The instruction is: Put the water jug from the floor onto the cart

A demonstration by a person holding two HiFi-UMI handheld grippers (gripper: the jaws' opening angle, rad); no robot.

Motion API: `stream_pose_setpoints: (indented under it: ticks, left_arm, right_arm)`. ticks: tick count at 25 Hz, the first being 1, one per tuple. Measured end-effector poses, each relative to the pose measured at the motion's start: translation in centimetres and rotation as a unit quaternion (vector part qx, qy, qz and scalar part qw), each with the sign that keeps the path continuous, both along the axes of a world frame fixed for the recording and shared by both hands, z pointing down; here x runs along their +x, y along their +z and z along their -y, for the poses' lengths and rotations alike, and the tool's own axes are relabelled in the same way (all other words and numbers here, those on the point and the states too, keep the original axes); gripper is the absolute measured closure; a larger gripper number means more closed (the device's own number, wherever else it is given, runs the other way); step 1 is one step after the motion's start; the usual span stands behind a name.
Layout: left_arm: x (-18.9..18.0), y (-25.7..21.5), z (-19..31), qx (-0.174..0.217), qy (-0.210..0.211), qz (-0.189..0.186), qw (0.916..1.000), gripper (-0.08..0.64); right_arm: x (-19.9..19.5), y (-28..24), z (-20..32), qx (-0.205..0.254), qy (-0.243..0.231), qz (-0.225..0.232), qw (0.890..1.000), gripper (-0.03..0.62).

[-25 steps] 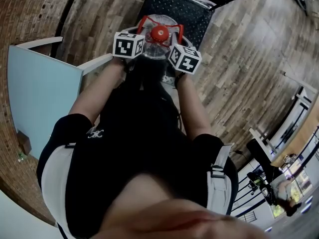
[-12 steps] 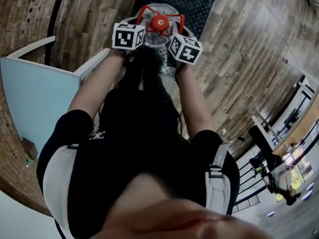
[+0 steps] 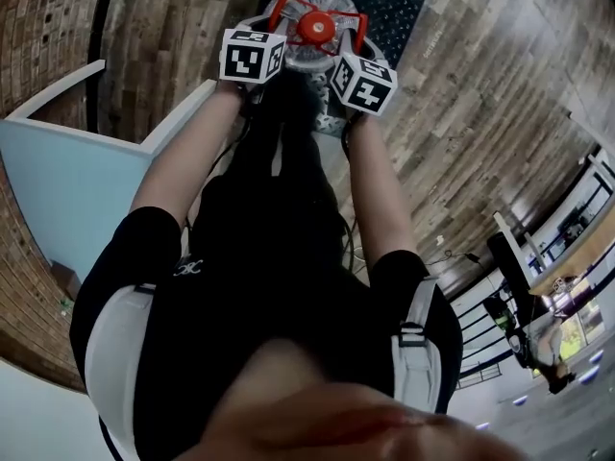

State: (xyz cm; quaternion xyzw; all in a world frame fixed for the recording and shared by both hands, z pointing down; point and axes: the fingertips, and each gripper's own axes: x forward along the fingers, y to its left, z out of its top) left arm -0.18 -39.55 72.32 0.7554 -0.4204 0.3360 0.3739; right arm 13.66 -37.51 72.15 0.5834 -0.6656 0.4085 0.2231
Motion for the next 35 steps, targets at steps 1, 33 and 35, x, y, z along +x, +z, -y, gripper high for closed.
stream_pose_setpoints:
  ticks: [1, 33, 35]
  left_arm:
    - [0.0, 0.4, 0.1, -0.001, 0.002, 0.001, 1.0, 0.534]
    - [-0.1, -4.6, -1.5, -0.006, -0.044, -0.06, 0.9972, 0.491]
    - [-0.3, -6.3, -1.6, 0.018, -0.055, -0.062, 0.9964, 0.555]
  right_arm:
    - [0.0, 0.4, 0.1, -0.002, 0.0, -0.002, 1.0, 0.575]
    - [1.8, -4.3, -1.9, 0.058, 0.075, -0.013, 0.995, 0.47]
    - [1.6, -6.3, -2.1, 0.078, 0.082, -0.01, 0.994, 0.527]
